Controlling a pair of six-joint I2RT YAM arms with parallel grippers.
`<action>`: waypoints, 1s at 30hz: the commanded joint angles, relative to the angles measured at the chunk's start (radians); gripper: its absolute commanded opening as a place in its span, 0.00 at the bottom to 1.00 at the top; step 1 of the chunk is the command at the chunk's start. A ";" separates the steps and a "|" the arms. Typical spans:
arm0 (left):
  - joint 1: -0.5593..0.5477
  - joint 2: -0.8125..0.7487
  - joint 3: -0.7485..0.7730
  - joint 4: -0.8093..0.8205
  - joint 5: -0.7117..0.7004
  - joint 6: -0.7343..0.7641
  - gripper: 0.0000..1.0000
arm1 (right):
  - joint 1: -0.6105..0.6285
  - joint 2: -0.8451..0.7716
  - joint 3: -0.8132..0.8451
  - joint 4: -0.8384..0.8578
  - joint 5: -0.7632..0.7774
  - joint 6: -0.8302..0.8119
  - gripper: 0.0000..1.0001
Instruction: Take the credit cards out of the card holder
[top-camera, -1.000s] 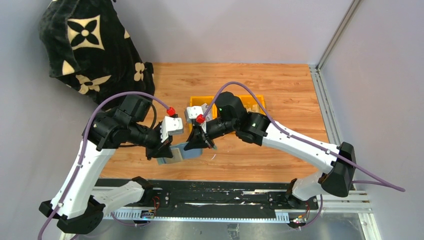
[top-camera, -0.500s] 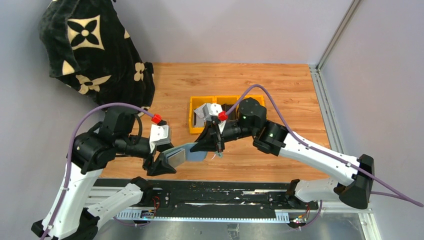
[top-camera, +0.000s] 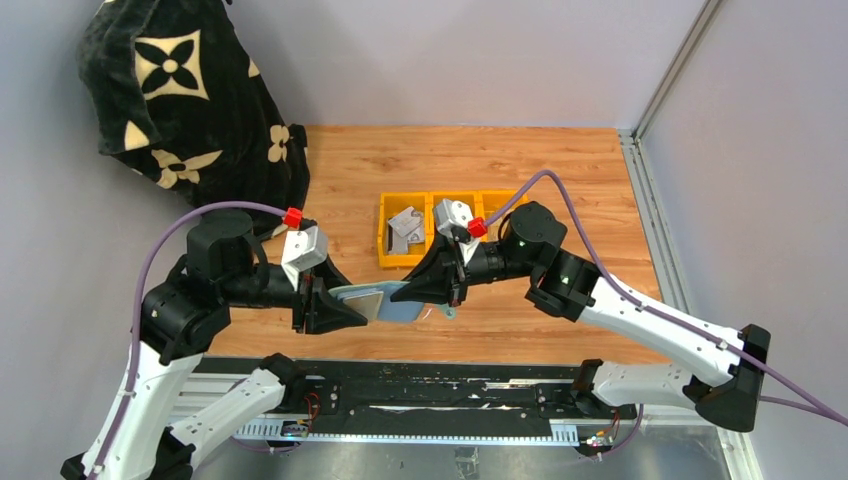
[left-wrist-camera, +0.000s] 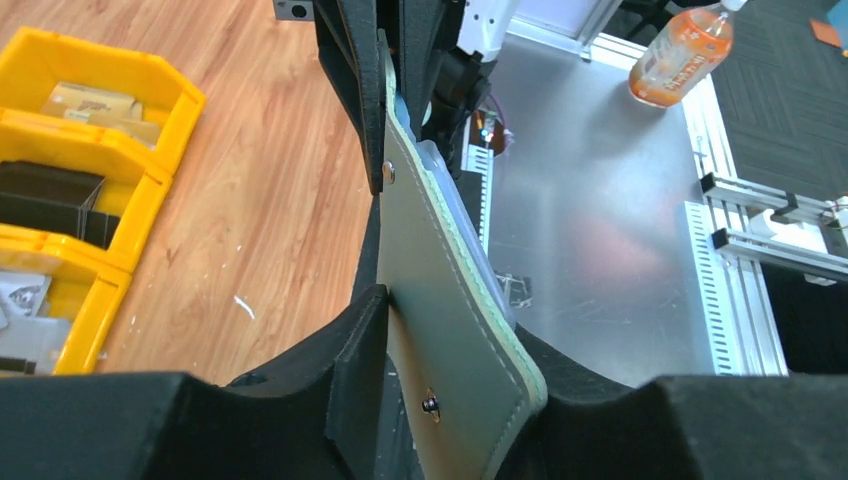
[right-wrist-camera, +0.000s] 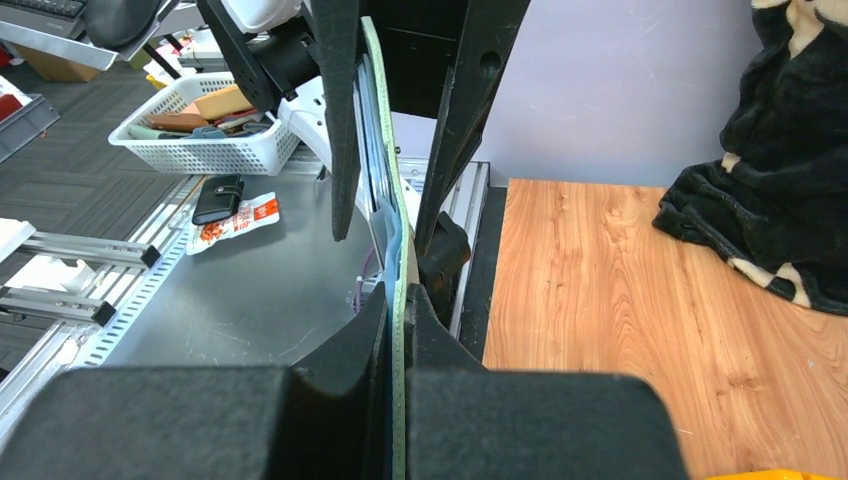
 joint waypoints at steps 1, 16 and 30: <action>-0.006 0.000 -0.006 0.044 0.102 -0.060 0.39 | 0.011 -0.052 -0.021 0.043 0.008 0.026 0.00; -0.005 0.028 -0.017 0.055 0.252 -0.156 0.09 | 0.011 -0.082 -0.044 0.073 -0.039 0.070 0.00; 0.023 0.024 -0.065 0.116 -0.154 -0.251 0.00 | 0.005 -0.191 0.020 -0.090 0.357 0.045 0.59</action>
